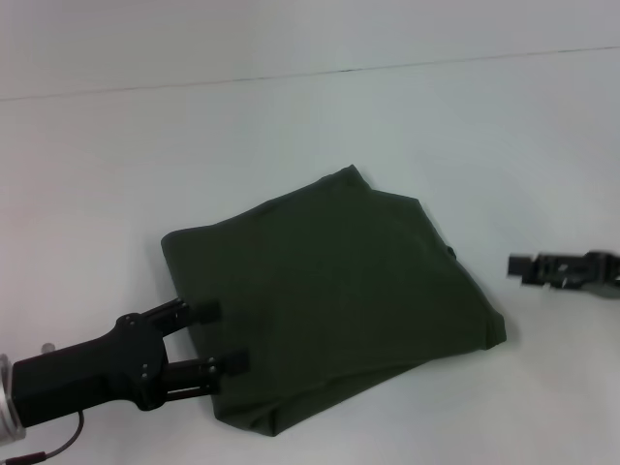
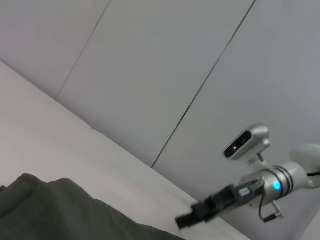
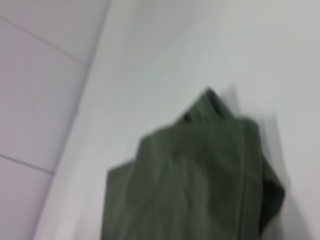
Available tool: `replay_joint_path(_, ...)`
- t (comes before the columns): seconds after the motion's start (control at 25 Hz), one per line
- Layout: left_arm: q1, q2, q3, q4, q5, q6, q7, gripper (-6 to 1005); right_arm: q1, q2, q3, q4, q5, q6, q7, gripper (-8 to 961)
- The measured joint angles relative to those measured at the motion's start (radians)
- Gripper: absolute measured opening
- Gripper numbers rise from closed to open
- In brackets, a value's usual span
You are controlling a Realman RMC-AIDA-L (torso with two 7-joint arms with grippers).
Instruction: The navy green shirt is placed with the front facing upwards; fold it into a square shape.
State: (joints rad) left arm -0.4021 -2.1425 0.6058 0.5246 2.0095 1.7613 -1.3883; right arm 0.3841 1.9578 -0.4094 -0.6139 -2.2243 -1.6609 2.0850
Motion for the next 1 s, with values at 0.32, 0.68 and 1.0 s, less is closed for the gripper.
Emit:
replay_joint_path(0.32,-0.007,0.0,-0.008,0.0,-0.002,-0.004,0.005,963,0.053,0.021,0.072,-0.022,0.097,-0.096,-0.044,740)
replay_joint_path(0.68,-0.014,0.002,-0.024,0.001,-0.003,-0.011,0.007,963,0.176,0.084,-0.037,0.049,0.095,0.06,-0.072,735)
replay_joint_path(1.0,-0.007,0.005,-0.019,0.01,0.018,-0.011,-0.004,964,0.205,0.092,-0.105,0.092,0.106,0.145,-0.089,569)
